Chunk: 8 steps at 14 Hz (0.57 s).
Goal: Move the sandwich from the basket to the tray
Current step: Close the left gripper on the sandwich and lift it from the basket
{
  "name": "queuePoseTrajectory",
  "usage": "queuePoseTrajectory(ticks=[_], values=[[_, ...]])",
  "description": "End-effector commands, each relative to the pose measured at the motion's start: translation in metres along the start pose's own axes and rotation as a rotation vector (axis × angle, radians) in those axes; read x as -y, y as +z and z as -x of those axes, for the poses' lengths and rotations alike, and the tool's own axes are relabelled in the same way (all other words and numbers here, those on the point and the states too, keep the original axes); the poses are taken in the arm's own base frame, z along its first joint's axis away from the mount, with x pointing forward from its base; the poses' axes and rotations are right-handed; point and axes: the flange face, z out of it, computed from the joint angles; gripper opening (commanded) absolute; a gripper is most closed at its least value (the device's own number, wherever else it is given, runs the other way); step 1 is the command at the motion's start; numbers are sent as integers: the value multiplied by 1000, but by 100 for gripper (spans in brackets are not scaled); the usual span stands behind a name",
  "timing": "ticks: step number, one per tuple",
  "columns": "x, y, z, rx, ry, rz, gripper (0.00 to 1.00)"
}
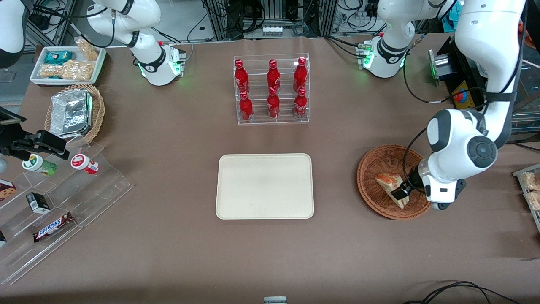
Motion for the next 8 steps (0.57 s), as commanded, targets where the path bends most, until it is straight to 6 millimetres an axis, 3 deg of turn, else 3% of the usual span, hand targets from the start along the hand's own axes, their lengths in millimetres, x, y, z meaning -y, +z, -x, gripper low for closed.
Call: queuePoseTrajectory(ticks=[1, 7, 8], values=[[5, 17, 5, -24, -13, 18, 100], [12, 45, 7, -28, -18, 28, 100], [12, 48, 9, -28, -17, 30, 95]])
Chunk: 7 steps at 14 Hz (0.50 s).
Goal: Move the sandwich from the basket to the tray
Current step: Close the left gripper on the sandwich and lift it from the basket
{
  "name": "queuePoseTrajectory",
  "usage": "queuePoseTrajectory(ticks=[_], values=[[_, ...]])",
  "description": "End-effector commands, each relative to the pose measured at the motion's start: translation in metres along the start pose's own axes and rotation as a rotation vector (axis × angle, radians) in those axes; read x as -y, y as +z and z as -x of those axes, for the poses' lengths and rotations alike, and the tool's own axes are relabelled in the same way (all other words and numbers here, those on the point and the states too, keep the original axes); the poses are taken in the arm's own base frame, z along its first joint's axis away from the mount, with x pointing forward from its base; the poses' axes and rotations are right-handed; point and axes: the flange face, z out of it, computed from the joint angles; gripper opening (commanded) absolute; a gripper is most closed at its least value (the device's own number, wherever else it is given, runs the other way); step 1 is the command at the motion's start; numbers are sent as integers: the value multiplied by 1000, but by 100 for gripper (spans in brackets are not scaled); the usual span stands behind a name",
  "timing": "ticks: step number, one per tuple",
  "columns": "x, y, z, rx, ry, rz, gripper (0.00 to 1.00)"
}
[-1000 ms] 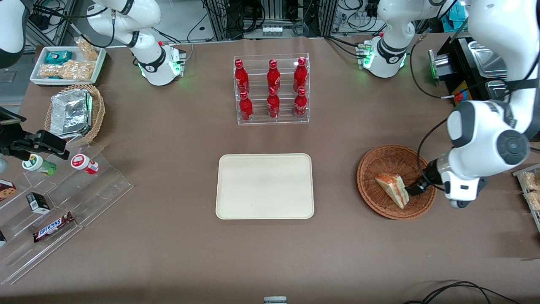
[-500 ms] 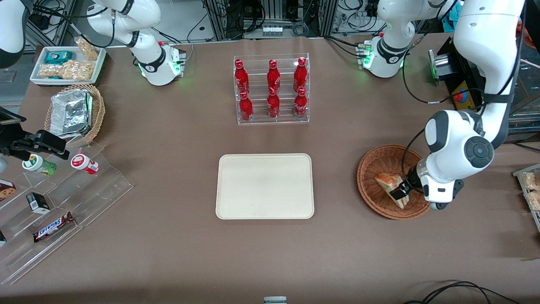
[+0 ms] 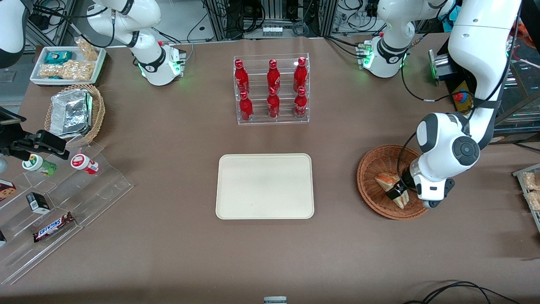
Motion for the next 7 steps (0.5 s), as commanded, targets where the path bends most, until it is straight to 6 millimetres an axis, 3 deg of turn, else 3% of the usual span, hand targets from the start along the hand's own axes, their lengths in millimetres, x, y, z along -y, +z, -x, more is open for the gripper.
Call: queuePoseTrajectory(ticks=[1, 2, 3, 5, 7], values=[[2, 6, 3, -11, -13, 7, 60], [5, 7, 5, -9, -13, 2, 26], [6, 8, 7, -6, -10, -2, 13], [6, 2, 8, -8, -3, -4, 3], [7, -16, 10, -6, 1, -16, 1]])
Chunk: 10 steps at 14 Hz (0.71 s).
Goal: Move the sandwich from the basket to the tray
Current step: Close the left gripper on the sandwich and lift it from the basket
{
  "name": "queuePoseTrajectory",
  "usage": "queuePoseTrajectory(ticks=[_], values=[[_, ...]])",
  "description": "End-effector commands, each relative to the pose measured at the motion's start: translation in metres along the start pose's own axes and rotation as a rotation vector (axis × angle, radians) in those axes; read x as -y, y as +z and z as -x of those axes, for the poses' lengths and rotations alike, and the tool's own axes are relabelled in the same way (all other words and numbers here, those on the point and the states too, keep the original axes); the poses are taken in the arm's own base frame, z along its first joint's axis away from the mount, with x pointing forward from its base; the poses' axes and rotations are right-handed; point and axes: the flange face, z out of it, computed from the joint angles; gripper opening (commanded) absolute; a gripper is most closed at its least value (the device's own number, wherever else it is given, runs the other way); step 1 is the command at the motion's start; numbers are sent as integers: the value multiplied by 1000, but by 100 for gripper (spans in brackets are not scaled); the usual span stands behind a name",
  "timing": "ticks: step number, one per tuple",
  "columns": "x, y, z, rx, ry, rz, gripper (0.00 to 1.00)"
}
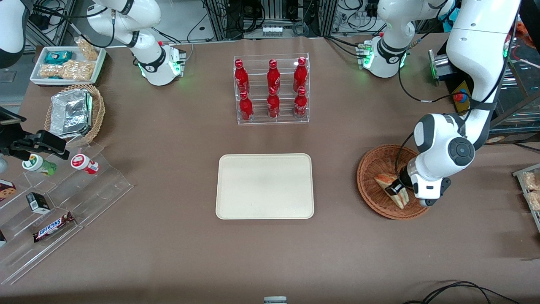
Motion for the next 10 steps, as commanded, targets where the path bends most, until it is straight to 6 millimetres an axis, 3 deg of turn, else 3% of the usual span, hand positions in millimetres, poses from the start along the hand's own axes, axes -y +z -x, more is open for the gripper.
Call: queuePoseTrajectory(ticks=[1, 3, 6, 7, 10], values=[[1, -37, 10, -11, 11, -17, 1], [-13, -61, 24, -36, 80, -36, 0], [-61, -92, 72, -32, 219, -103, 0], [-83, -97, 98, -29, 287, -144, 0], [-141, -87, 172, -22, 444, -178, 1]])
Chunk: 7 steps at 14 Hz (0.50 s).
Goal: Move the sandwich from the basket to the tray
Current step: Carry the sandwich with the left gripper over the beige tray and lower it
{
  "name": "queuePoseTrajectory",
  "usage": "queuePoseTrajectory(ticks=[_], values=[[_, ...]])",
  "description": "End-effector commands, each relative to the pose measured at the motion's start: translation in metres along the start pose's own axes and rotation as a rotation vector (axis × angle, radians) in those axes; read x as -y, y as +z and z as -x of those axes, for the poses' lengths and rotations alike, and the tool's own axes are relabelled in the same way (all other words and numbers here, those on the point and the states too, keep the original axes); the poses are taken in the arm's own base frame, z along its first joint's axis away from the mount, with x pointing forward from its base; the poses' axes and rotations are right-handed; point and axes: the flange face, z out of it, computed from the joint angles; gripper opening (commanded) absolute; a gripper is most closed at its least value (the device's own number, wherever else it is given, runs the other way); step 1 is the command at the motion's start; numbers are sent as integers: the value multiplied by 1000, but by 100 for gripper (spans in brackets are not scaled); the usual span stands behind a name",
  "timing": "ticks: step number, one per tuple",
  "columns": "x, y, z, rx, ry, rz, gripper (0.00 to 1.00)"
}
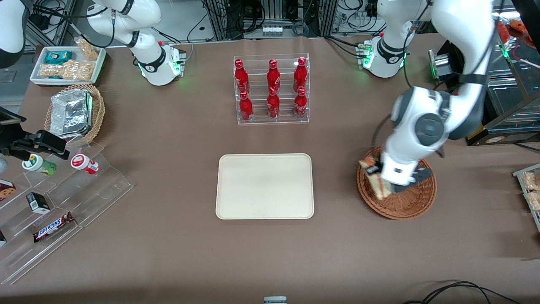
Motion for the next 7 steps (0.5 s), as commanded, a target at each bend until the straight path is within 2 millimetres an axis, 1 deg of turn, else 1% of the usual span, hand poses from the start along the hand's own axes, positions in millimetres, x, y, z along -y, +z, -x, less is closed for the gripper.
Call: queuePoseTrajectory(ticks=[1, 2, 3, 4, 5, 6, 7], values=[[-81, 9, 46, -6, 136, -23, 1], [-115, 15, 71, -5, 179, -21, 2], [-144, 20, 88, -7, 192, -10, 3], [-178, 34, 110, -2, 185, -2, 4], [-210, 44, 128, -3, 168, 12, 5], [-232, 57, 136, -4, 164, 20, 6], [-251, 68, 139, -17, 165, 29, 7]])
